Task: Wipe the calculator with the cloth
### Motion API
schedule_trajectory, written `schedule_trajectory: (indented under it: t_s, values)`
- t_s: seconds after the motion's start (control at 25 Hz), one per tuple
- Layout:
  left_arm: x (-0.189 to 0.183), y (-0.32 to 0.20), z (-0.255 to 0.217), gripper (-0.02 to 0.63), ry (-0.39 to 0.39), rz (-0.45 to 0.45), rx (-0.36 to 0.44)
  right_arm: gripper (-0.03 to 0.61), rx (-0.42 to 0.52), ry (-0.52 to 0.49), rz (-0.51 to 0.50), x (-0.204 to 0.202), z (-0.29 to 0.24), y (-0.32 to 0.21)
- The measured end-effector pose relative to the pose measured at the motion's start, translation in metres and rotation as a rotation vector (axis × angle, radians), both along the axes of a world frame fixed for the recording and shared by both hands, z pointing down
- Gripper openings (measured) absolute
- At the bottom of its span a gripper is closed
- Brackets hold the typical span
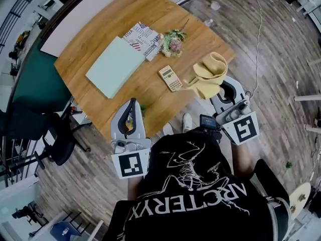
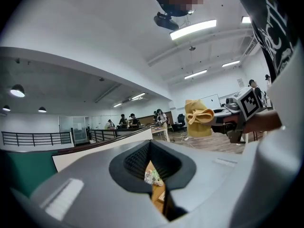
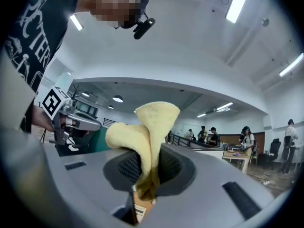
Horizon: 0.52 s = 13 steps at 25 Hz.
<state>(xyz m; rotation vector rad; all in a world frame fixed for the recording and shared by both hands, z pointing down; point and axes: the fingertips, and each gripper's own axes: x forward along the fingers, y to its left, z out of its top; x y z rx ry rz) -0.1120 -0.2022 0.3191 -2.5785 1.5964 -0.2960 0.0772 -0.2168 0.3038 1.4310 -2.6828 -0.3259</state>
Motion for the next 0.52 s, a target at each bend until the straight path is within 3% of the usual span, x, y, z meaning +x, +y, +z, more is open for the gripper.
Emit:
schedule_trajectory:
  t_s: [0.52]
  values:
    - [0.005, -0.0043, 0.0028, 0.009, -0.013, 0.009, -0.003, 0.057, 0.031, 0.029, -0.033, -0.0093, -0.0069, 0.001]
